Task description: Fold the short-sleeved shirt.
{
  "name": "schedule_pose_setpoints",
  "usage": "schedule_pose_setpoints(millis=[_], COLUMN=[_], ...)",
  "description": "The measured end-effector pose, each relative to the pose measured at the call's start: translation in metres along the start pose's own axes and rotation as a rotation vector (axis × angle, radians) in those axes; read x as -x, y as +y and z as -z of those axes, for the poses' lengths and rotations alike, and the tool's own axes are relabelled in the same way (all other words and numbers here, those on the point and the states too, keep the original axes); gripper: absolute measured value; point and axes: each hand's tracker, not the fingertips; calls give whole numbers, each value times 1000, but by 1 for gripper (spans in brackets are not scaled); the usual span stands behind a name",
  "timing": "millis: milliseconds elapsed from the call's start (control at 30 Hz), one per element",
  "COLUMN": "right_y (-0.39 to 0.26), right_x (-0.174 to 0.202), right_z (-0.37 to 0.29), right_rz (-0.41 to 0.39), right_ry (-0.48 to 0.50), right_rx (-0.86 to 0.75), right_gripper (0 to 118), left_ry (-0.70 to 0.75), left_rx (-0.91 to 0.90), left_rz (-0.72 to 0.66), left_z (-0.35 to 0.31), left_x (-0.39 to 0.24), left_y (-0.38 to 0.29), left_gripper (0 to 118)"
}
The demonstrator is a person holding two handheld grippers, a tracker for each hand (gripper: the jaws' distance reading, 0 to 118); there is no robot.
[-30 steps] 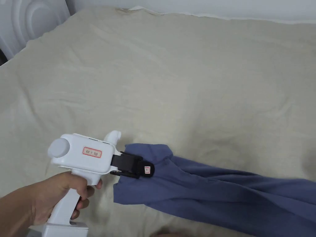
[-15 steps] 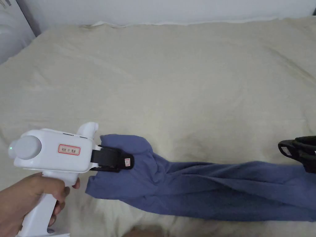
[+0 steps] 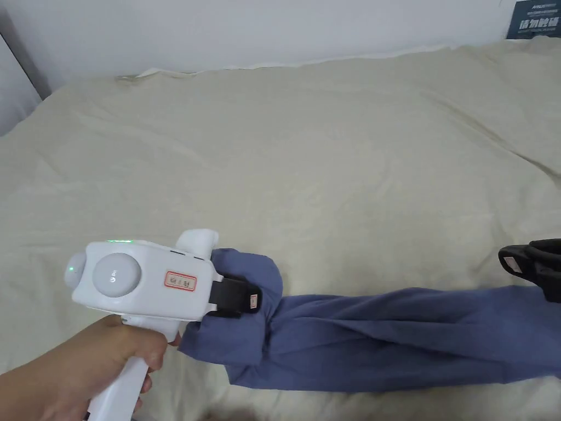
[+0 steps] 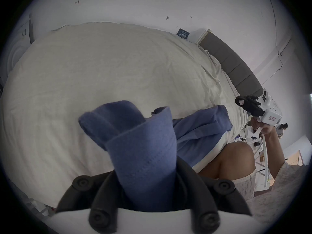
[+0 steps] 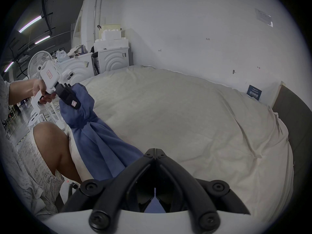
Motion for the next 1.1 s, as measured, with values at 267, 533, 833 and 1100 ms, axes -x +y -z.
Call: schedule_pose_setpoints(millis=[267,533,833,1100], right_y=[-10,-14,-18,-20], right_x=[-5,-6,-7,-11], right_z=[-7,-12,-10,-13], right_rz=[29,46,52,58], right_ry=[-14,-22,-21,-27], right_rx=[-8,-10,-1,4], right_gripper=[0,0,0,0], left_ry=[-8,-34,-136,-294], left_rx=[55,107,74,68], left_rz=[17,10,-43,-110], left_z=[53,97,103,112], left_x=[-47,-73,-83,-100], left_y=[6,6,6,9], left_gripper=[15,17,40,50])
